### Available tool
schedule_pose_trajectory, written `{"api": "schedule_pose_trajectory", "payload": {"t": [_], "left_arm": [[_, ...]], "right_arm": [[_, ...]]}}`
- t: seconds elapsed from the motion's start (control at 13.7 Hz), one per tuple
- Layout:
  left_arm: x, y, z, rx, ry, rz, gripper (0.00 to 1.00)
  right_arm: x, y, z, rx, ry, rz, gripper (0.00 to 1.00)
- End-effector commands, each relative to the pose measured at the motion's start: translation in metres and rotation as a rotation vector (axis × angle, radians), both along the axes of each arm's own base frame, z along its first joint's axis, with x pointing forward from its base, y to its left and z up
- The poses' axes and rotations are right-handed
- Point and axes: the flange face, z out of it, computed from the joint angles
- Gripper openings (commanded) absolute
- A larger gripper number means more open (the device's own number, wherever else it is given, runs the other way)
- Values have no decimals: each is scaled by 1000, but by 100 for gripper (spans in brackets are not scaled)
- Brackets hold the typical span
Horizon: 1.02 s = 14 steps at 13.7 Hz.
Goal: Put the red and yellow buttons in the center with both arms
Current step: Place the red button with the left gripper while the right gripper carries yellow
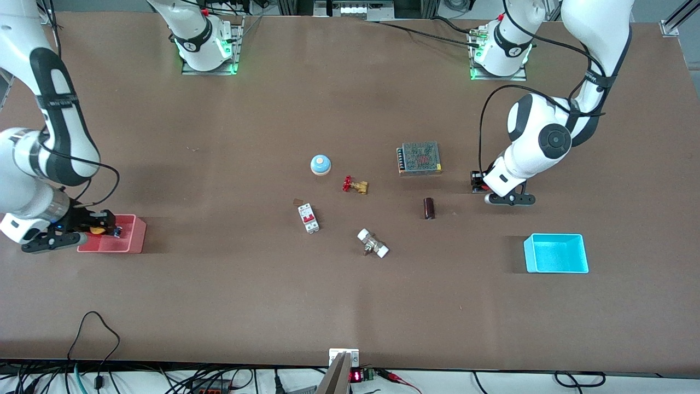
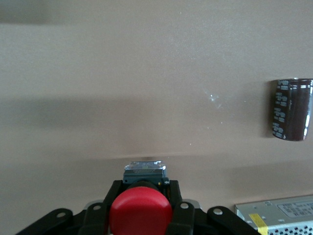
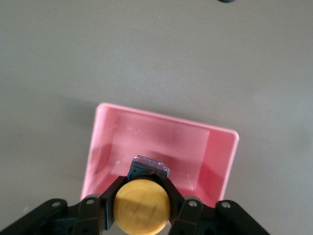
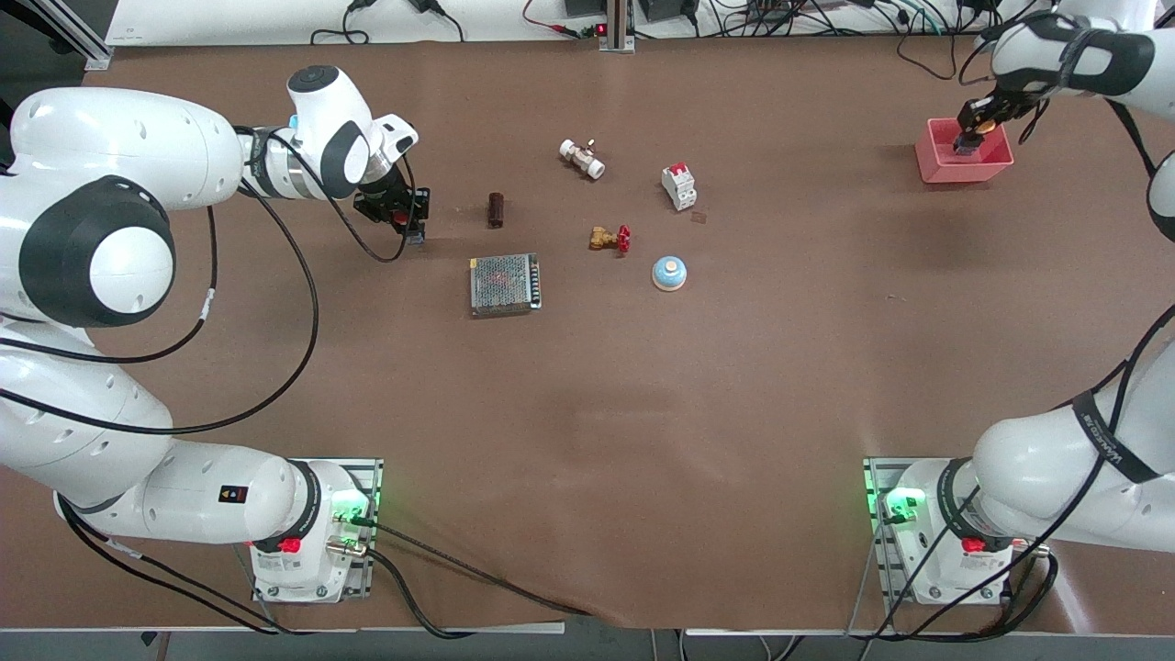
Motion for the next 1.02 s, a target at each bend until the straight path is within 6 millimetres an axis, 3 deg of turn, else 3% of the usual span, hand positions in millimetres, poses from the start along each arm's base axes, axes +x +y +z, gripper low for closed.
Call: {"api": "schedule_pose_trajectory", "payload": {"t": [0.0, 0.15, 0.22, 0.37, 0.44, 0.51, 0.59, 0.73, 0.95], "left_arm": [[-1, -3, -9, -12, -2, 19, 29], [-2, -3, -13, -12, 6, 19, 31], [-2, -3, -14, -12, 7, 19, 32], [-3, -3, -16, -11, 15, 17, 51], [-3, -3, -16, -10, 18, 18, 65], [-3, -3, -12, -10, 16, 15, 87], [-3, -3, -5, -11, 12, 10, 100], [2, -5, 14, -12, 15, 0, 100], [35, -1, 85, -25, -97, 11, 100]], "right_arm": [[-18, 29, 71, 7, 36, 23, 34], [-27, 72, 109, 23, 61, -36, 33], [-31, 101, 119, 21, 73, -73, 33], [-35, 156, 122, 14, 89, -146, 33], [-37, 181, 117, 9, 100, -180, 33], [-39, 207, 110, 5, 112, -182, 33], [-41, 227, 98, -1, 126, -190, 33], [-43, 257, 79, -6, 127, -221, 33], [-41, 276, 43, 2, 103, -258, 33]]}}
